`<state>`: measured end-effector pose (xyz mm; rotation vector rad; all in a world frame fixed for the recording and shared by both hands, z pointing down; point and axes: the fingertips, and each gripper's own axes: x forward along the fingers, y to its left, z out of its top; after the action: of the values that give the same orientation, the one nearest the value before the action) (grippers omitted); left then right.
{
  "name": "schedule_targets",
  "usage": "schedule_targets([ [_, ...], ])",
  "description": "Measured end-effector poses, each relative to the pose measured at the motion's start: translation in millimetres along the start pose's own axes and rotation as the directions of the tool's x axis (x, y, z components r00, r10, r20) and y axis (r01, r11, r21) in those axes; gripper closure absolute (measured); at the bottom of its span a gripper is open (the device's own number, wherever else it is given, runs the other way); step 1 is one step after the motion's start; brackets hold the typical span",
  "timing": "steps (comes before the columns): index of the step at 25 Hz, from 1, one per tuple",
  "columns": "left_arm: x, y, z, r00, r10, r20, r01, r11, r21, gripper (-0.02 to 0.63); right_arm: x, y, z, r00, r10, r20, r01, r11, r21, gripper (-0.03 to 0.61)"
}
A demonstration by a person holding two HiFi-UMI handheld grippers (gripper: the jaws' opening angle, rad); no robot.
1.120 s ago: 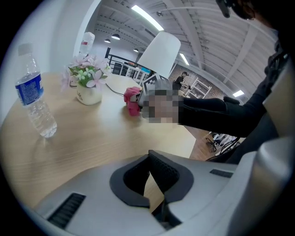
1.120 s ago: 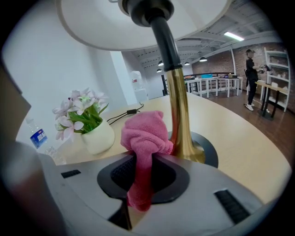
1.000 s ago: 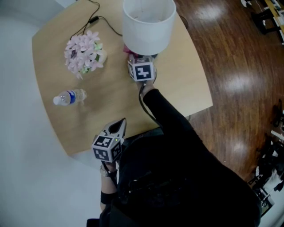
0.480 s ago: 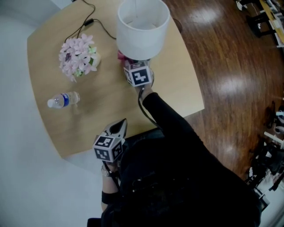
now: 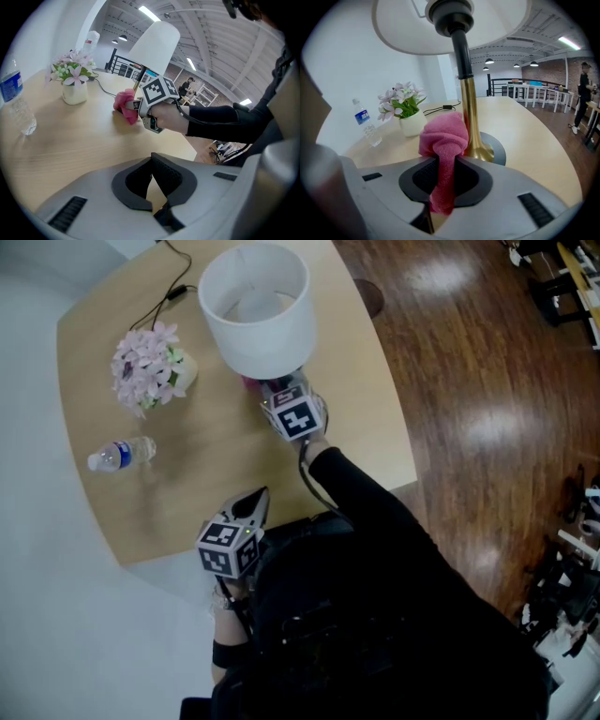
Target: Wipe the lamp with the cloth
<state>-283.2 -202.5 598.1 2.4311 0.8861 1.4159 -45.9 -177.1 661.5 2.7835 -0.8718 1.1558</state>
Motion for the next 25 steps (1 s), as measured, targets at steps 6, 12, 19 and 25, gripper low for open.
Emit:
schedule_targets([
  [6,28.2,-44.8,11.3,1.000,0.003,-0.023,-0.003,1.000,0.018,0.612,-18.4,-20.0,-11.8,0.996,0.081,-0.028,-0.082,0.996,-0.037,0.514],
  [12,74.3,-83.9,21.5,0.999,0.006,-0.047,-0.004,0.999,0.033,0.612,-19.9,-51.2,-13.2,0.986,0.157,-0.052,-0.159,0.987,-0.034,0.514],
  [19,115.3,-152.6,57.0,0.996,0.072,0.051,-0.067,0.994,-0.084,0.612,-28.4,-66.6,-6.8,0.948,0.274,-0.161,-0.299,0.941,-0.158,0.514],
  [25,119.6,-153.3,59.5,0.992,0.079,0.099,-0.066,0.989,-0.129,0.612,-13.5,-78.1,-4.3,0.944,0.245,-0.223,-0.293,0.931,-0.217,0.513],
])
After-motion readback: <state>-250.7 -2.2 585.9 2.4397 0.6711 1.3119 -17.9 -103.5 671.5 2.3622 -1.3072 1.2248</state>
